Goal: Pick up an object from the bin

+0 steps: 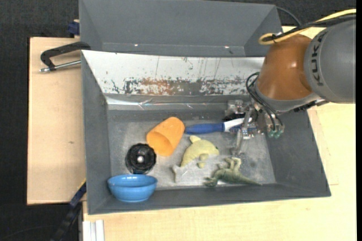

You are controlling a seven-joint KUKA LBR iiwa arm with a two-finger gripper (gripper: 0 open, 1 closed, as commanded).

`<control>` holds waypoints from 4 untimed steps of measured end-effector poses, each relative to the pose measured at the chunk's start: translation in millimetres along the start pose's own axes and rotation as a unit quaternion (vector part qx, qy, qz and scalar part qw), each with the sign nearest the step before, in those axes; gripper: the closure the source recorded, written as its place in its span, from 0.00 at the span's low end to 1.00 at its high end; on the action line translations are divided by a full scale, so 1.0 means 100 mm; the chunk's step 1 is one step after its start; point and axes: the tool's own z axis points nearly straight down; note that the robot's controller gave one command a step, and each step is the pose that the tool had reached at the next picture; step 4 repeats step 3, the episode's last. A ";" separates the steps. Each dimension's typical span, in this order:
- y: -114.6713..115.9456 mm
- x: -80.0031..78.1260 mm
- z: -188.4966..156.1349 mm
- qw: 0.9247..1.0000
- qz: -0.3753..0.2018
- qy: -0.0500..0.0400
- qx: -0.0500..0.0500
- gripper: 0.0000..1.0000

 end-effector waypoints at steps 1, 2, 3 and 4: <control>0.00 0.00 0.00 1.000 0.000 0.000 0.000 1.00; 0.01 -0.02 -0.23 1.000 0.000 -0.004 0.001 1.00; 0.01 -0.04 -1.34 1.000 0.000 -0.007 0.001 1.00; 0.01 -0.04 -1.34 1.000 0.000 -0.007 0.001 1.00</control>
Offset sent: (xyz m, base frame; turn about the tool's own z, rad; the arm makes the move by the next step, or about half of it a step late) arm 0.0000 0.0000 0.0000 0.0000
